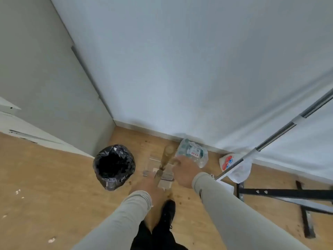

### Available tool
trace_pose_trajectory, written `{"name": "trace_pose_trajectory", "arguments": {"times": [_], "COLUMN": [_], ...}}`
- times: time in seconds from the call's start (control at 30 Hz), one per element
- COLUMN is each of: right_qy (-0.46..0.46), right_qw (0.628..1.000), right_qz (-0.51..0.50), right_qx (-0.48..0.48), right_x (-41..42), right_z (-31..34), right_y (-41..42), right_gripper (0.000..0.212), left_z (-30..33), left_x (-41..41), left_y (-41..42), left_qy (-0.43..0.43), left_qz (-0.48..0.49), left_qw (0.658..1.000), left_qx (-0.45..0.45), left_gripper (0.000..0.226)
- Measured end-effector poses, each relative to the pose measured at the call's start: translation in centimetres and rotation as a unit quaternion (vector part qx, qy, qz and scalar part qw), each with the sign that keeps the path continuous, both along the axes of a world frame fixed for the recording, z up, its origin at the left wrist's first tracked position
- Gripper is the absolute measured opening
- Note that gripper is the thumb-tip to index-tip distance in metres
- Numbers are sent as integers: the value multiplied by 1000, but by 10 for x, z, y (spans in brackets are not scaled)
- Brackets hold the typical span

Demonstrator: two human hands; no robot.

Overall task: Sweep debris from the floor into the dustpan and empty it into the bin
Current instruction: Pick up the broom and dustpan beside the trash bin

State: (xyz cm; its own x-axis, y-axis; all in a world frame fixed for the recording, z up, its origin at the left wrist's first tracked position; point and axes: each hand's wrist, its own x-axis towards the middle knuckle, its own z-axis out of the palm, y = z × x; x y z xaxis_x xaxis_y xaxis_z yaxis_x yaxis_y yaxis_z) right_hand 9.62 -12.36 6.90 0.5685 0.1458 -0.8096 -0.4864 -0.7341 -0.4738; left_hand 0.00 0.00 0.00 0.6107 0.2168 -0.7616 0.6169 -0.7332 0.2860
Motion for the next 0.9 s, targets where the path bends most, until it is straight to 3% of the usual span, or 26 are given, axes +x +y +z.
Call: {"name": "trace_pose_trajectory", "arguments": {"times": [0.07,0.13,0.17,0.23,0.3,0.4,0.5,0.63,0.73,0.8,0.9], "right_qy": [75,205,251,283,293,304,321,301,291,300,329], "right_qw": [992,950,928,902,882,859,863,840,888,915,920], "right_qz": [-77,-197,-221,-259,-299,-352,-341,-390,-302,-243,-201], "right_qx": [65,131,162,200,219,215,191,227,188,122,68], "right_x": [4,1,1,0,3,13,20,56,67,52,29], "right_z": [-7,-1,-3,-1,1,-3,-5,-2,3,-3,-9], "right_y": [11,19,23,32,38,38,39,22,13,13,14], "right_gripper": [35,34,40,41,24,24,30,24,18,13,12], "left_z": [-18,-29,-38,-51,-58,-58,-56,-59,-57,-54,-43], "left_x": [2,2,3,7,9,8,6,-36,-71,-61,-42], "left_y": [-3,-9,-12,-15,-13,-8,-1,9,12,8,12], "left_qy": [-25,-44,-54,-78,-105,-115,-133,-125,-88,-85,-97], "left_qz": [58,74,77,99,99,134,141,169,146,125,90], "left_qw": [996,991,991,990,989,982,976,969,975,979,985], "left_qx": [-65,-98,-98,-66,-23,-73,-102,-129,-140,-137,-106], "left_gripper": [41,21,21,28,29,24,24,23,41,36,25]}}
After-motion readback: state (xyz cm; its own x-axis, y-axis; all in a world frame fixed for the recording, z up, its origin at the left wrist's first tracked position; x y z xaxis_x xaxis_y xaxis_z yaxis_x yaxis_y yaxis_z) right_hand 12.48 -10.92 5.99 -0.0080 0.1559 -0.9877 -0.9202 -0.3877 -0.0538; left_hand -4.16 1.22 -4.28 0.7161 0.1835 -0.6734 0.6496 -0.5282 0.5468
